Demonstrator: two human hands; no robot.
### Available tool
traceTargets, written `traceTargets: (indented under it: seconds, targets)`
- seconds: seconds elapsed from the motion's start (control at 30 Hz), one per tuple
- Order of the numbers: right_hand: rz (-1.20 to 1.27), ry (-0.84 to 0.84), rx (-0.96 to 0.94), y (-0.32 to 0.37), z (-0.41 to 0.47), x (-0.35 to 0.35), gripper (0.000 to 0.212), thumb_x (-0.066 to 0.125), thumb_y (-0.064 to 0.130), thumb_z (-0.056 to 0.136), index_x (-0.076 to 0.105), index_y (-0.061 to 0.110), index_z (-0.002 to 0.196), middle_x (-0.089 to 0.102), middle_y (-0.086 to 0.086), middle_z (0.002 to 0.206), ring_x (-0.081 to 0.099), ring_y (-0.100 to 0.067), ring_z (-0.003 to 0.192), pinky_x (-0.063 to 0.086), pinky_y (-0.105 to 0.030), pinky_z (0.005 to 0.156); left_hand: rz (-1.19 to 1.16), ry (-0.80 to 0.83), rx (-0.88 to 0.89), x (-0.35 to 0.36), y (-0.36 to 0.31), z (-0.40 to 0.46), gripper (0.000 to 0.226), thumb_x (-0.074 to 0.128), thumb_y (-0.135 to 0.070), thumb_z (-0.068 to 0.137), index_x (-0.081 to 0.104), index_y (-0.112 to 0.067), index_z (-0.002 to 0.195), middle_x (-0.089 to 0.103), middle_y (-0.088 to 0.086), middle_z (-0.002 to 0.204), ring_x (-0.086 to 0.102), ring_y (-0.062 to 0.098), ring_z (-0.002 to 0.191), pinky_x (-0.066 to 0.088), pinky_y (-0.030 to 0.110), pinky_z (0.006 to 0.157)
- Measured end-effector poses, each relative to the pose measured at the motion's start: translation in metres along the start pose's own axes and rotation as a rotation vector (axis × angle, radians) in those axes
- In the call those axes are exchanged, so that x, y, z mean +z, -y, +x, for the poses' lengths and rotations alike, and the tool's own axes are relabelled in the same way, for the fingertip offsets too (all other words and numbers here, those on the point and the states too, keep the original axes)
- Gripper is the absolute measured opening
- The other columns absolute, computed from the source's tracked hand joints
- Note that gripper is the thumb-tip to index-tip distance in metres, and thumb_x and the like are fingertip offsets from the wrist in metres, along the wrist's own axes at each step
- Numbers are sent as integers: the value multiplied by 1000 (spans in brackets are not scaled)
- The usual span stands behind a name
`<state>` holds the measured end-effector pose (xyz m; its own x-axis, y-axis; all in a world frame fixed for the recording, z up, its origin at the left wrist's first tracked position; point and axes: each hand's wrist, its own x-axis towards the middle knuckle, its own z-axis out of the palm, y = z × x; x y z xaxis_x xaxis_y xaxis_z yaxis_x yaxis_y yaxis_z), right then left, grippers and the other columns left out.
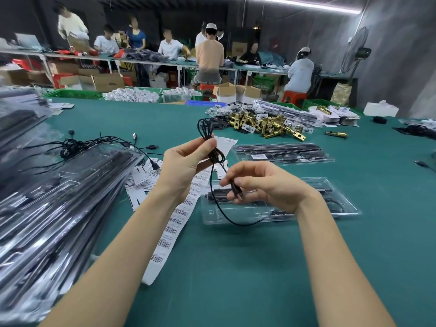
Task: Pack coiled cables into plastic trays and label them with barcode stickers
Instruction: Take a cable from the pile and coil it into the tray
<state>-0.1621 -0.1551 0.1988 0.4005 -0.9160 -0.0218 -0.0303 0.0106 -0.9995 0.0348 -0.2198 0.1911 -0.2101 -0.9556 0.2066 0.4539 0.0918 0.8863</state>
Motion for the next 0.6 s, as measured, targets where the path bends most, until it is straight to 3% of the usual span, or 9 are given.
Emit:
traceTargets:
  seconds: [0.13,0.23,0.3,0.5,0.6]
  targets:
    - [-43,31,-36,1,-3,-4,32,64,-3,91,70,9,120,70,-13,123,72,-28,99,58,-31,83,222,-23,103,-3,7,2,14,81,-16,81,80,-16,95,78,7,93,71,16,81,59,29,81]
    - [-1,-162,-135,0,-2,-4,28,78,16,83,77,21,111,74,-7,111,72,-22,92,59,-31,79,232,17,69,-6,4,2,29,83,-23,73,78,-13,100,78,9,96,72,17,83,59,32,86]
    - [47,-340,-184,-1,3,-4,28,76,26,82,79,20,108,75,-4,101,71,-18,86,59,-30,75,213,64,24,-7,2,1,40,82,-26,68,77,-10,104,77,10,100,72,18,86,59,33,88]
    - [8,-564,-216,1,17,9,19,77,16,87,76,11,105,76,-6,85,66,-13,69,58,-27,66,258,148,20,1,6,-4,45,82,-25,71,74,-13,113,77,9,99,72,16,86,57,26,84]
    - [19,-614,-235,1,19,12,16,82,17,82,73,13,96,77,-9,85,65,-11,63,56,-25,61,284,100,31,2,8,-4,38,85,-32,68,66,-23,99,78,4,87,66,6,70,48,11,66]
